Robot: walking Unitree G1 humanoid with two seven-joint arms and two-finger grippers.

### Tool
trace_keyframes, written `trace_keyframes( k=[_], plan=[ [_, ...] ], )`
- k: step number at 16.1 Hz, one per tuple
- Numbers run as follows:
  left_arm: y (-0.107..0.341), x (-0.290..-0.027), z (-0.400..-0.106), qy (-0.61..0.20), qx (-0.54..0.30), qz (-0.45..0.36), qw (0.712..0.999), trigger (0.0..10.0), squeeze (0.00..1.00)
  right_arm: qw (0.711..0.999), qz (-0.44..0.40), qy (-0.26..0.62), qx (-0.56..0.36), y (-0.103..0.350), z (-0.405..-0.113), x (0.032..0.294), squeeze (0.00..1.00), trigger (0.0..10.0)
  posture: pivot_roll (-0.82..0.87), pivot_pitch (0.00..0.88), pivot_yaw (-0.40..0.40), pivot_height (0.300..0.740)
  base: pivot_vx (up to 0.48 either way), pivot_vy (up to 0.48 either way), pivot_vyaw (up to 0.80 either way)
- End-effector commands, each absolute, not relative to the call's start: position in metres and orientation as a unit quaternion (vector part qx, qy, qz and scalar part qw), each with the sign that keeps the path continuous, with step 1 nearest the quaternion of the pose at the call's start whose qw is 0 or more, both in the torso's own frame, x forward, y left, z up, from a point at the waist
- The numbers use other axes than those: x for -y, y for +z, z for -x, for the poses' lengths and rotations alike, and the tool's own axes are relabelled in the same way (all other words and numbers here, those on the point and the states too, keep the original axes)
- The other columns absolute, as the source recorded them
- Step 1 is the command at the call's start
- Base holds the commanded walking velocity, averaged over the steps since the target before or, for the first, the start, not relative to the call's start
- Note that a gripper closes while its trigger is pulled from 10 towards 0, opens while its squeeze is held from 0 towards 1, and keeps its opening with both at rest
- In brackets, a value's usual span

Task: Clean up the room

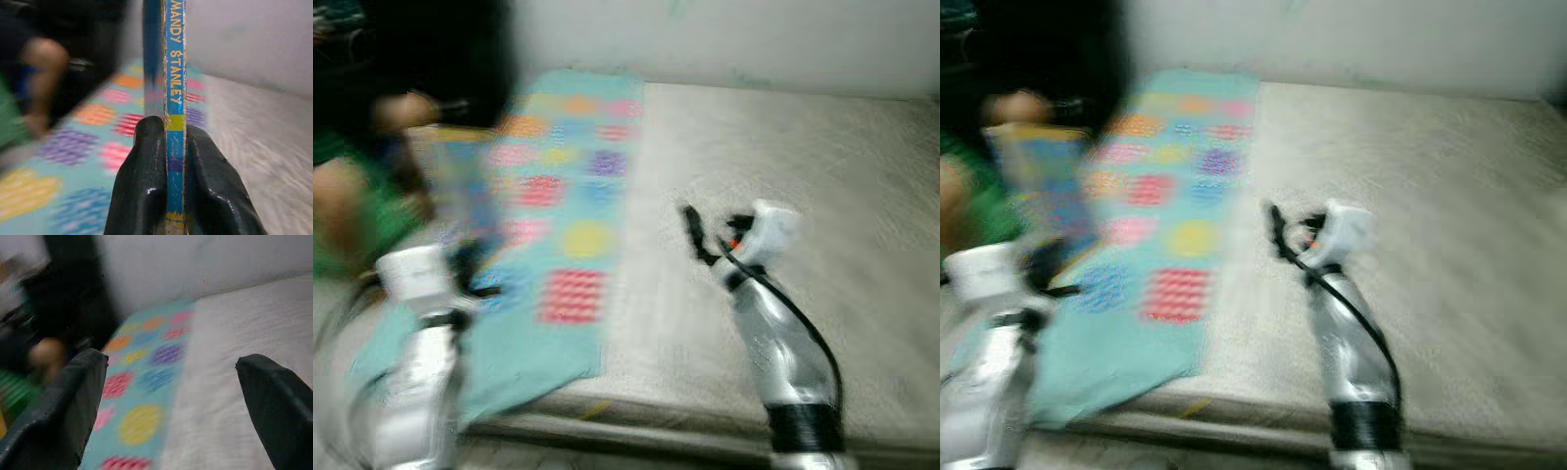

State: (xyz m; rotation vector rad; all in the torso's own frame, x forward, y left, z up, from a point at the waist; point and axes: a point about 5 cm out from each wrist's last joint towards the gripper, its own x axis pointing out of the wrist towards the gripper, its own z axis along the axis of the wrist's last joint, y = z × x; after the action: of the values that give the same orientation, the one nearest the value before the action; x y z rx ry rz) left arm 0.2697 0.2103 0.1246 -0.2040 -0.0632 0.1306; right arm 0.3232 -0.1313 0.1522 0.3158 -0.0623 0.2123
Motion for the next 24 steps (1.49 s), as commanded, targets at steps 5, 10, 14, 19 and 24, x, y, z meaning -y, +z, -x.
trace_keyframes(
  k=[5,10,14,19,24],
  plan=[
    [0.125,-0.183,-0.271,0.014,0.024,0.102,0.994,4.7,0.0,0.989,-0.14,0.048,0.009,0.136,-0.313,0.156,0.0,10.0,-0.03,0.0,0.007,0.74,0.0,0.0,0.0],
    [0.121,-0.183,-0.272,0.032,0.015,0.13,0.991,10.0,0.0,0.991,-0.128,0.043,0.003,0.135,-0.313,0.161,0.0,10.0,-0.03,0.0,-0.014,0.74,0.0,0.0,0.0],
    [0.119,-0.182,-0.272,0.028,0.01,0.145,0.989,10.0,0.0,0.991,-0.127,0.047,-0.003,0.134,-0.317,0.156,0.0,10.0,-0.03,0.0,-0.025,0.74,0.0,0.0,-0.34],
    [0.124,-0.173,-0.277,0.005,0.013,0.155,0.988,10.0,0.0,0.99,-0.129,0.056,-0.003,0.133,-0.317,0.149,0.0,10.0,-0.03,0.0,-0.024,0.74,0.0,0.0,-0.29],
    [0.124,-0.171,-0.277,-0.005,0.011,0.159,0.987,10.0,0.0,0.991,-0.122,0.053,-0.006,0.13,-0.313,0.152,0.0,10.0,-0.04,0.0,-0.021,0.74,0.0,0.0,0.0]
  ],
)
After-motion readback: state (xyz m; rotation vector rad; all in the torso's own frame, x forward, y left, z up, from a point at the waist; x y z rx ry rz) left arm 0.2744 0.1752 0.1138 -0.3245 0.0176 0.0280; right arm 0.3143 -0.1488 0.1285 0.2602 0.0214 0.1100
